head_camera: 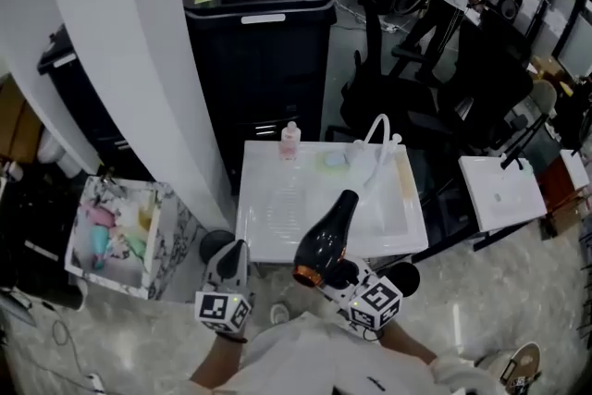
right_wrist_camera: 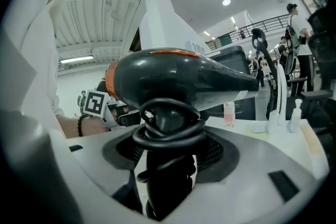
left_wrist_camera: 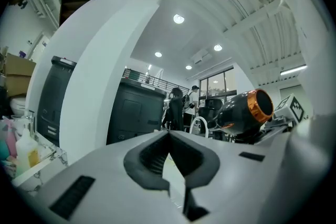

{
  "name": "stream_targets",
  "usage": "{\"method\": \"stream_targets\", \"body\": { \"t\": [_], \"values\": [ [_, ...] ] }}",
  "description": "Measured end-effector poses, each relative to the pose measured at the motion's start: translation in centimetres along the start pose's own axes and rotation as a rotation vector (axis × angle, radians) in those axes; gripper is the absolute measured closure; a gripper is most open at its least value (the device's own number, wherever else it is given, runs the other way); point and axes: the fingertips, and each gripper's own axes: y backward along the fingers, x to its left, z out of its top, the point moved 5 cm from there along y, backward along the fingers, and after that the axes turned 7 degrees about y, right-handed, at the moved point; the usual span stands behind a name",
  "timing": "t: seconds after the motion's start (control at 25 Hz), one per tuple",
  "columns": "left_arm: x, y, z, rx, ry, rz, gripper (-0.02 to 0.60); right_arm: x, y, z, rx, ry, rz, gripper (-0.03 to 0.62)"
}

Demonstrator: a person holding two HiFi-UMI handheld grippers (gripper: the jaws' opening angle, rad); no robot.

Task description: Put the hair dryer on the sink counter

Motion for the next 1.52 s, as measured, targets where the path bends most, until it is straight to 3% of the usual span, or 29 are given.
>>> {"method": "stream_targets", "body": {
  "t": [0.4,0.72,0.92,1.04,1.28,1.52],
  "values": [
    [4.1,-5.7,-0.6,0.067,0.007,-0.054,0.558,-3.4,-5.6,-0.3,0.035,-0.036,-0.029,0.310],
    [4.3,-9.4,-1.6,0.105,0.012,-0.040,0.558,-6.5,-7.5,-1.1,0.067,-0.033,0.005,0.310],
    [4.4,-11.8,-2.2,0.126,0.001,-0.006,0.558,-8.8,-8.3,-1.8,0.110,-0.013,0.052,0.310],
    [5.1,-13.7,-4.6,0.186,-0.024,0.037,0.558,-10.6,-8.6,-1.9,0.112,-0.025,0.081,0.310],
    [5.9,-16.9,-8.5,0.275,-0.013,0.100,0.558,-14.8,-10.2,-3.9,0.163,-0.008,0.139,0.310],
    [5.8,-19.2,-10.3,0.293,0.012,0.150,0.558,-17.4,-11.1,-6.5,0.215,-0.018,0.195,0.310]
  ]
}}
